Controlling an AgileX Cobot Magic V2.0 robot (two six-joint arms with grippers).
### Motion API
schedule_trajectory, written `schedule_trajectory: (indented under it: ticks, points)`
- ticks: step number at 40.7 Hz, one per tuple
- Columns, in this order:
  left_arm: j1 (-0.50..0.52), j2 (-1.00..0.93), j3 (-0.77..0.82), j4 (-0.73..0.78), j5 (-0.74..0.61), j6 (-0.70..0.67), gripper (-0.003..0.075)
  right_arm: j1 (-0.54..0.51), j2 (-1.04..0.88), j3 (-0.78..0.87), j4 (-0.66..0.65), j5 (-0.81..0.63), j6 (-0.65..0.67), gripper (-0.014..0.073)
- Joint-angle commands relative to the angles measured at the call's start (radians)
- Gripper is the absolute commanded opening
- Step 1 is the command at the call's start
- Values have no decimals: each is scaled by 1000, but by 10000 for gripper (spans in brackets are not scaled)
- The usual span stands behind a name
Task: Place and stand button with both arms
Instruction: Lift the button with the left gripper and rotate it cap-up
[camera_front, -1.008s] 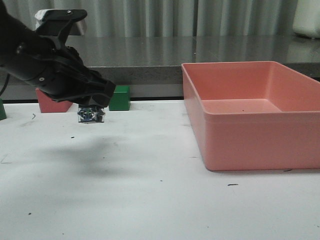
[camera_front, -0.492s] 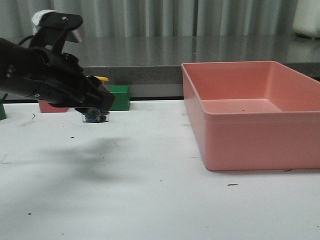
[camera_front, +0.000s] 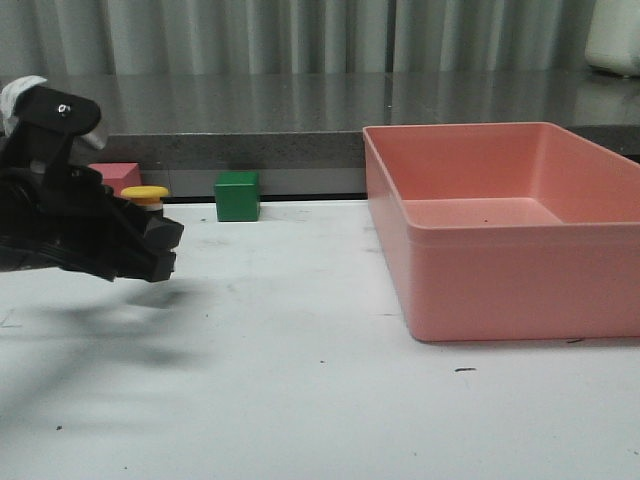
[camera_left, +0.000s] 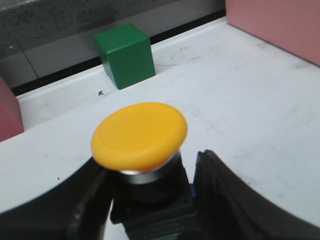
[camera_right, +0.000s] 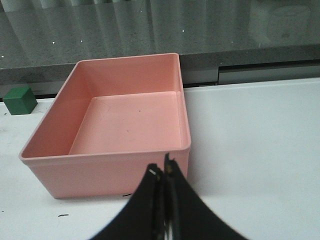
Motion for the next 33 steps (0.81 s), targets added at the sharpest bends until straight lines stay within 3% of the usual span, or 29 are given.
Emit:
schedule_trajectory:
  ticks: [1, 15, 18, 28, 33]
  points:
    - [2, -16, 2, -44, -152, 9, 45, -6, 22, -26, -14, -82, -9, -62]
    - [2, 61, 14, -56, -254, 11, 63, -6, 22, -26, -14, -82, -9, -62]
    - [2, 63, 23, -56, -293, 11, 111, -6, 22, -26, -14, -82, -9, -62]
    - [2, 64, 53, -56, -382, 13, 431, -6, 22, -26, -14, -82, -9, -62]
    - [2, 64, 53, -56, -384, 13, 492, -6, 22, -26, -14, -82, -9, -62]
